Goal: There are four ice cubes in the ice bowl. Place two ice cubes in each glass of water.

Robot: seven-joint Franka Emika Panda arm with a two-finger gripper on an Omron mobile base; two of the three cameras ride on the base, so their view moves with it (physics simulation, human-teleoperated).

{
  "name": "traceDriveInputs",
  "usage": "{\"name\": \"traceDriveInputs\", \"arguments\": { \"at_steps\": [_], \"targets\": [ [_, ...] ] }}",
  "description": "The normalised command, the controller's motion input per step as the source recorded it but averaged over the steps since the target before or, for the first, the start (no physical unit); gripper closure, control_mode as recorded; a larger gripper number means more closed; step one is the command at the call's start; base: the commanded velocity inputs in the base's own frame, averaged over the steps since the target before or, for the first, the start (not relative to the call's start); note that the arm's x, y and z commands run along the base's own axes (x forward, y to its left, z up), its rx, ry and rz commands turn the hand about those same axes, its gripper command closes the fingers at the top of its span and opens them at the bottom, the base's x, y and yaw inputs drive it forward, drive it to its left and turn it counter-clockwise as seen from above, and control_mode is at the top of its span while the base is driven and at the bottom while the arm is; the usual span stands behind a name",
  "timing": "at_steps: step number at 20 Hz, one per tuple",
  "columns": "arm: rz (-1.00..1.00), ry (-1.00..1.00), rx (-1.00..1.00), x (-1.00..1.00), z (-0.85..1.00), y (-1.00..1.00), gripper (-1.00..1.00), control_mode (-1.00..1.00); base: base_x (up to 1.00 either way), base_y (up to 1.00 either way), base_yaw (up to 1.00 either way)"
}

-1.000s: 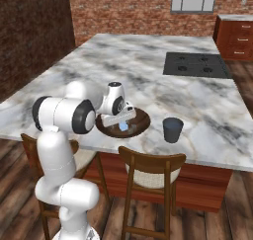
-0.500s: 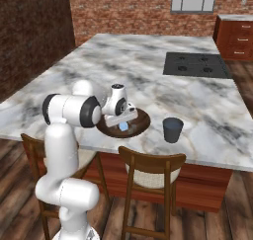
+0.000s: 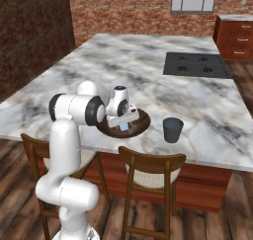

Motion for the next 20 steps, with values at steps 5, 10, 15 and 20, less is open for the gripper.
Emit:
{"name": "traceDriveInputs", "arguments": {
  "at_steps": [5, 10, 15, 20],
  "targets": [
    [0.0, 0.0, -0.01, 0.0, -0.33, -0.02, 1.0, -1.0, 0.0, 0.0, 0.0],
    [-0.07, 0.07, 0.0, -0.15, -0.3, -0.14, 1.0, -1.0, 0.0, 0.0, 0.0],
    [-0.13, 0.08, 0.0, -0.22, -0.17, -0.18, 1.0, -1.0, 0.0, 0.0, 0.0],
    [-0.16, 0.04, 0.0, -0.12, 0.02, 0.0, 1.0, -1.0, 0.0, 0.0, 0.0]
  ]
}}
